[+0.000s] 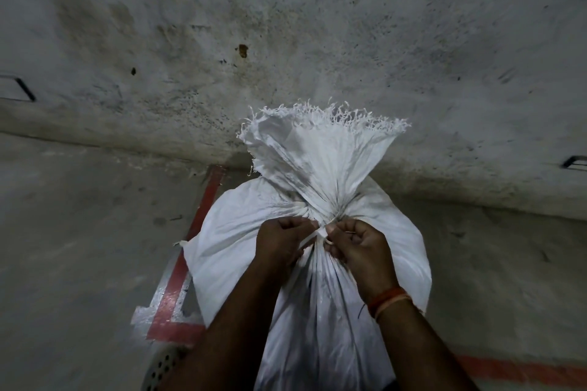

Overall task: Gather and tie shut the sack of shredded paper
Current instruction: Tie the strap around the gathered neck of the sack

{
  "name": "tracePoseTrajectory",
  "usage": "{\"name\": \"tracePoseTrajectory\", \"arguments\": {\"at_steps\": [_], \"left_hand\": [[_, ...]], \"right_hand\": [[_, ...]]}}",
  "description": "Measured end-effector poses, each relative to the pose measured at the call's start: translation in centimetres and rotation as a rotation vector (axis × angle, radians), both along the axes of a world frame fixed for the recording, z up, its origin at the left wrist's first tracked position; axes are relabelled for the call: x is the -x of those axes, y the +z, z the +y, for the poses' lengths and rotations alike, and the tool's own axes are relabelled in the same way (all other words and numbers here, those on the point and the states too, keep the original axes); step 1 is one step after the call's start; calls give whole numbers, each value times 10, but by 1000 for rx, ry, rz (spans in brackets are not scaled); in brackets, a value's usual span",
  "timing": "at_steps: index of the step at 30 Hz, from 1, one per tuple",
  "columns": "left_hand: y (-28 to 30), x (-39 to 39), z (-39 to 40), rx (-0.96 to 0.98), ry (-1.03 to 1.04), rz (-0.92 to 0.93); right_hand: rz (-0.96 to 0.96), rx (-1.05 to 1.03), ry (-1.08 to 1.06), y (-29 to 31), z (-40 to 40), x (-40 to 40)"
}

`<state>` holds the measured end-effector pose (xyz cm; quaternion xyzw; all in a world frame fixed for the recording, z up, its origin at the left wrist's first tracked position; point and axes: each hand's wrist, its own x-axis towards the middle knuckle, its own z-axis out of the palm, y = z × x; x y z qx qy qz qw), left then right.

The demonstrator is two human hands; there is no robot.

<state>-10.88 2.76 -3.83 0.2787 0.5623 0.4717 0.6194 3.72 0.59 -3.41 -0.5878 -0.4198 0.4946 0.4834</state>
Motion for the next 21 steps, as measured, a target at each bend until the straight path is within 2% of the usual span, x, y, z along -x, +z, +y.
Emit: {"name": "tracePoseTrajectory", "arguments": {"at_steps": [6,17,21], "left_hand": [[2,-1,-2,-11,51,-44],[-6,1,2,21,139,-2],[-5,0,2,37,160,-18]], "right_hand": [[154,84,-27,-1,3,6],[461,208,-76,-3,8,4],[499,228,-81,-5,9,2]]}}
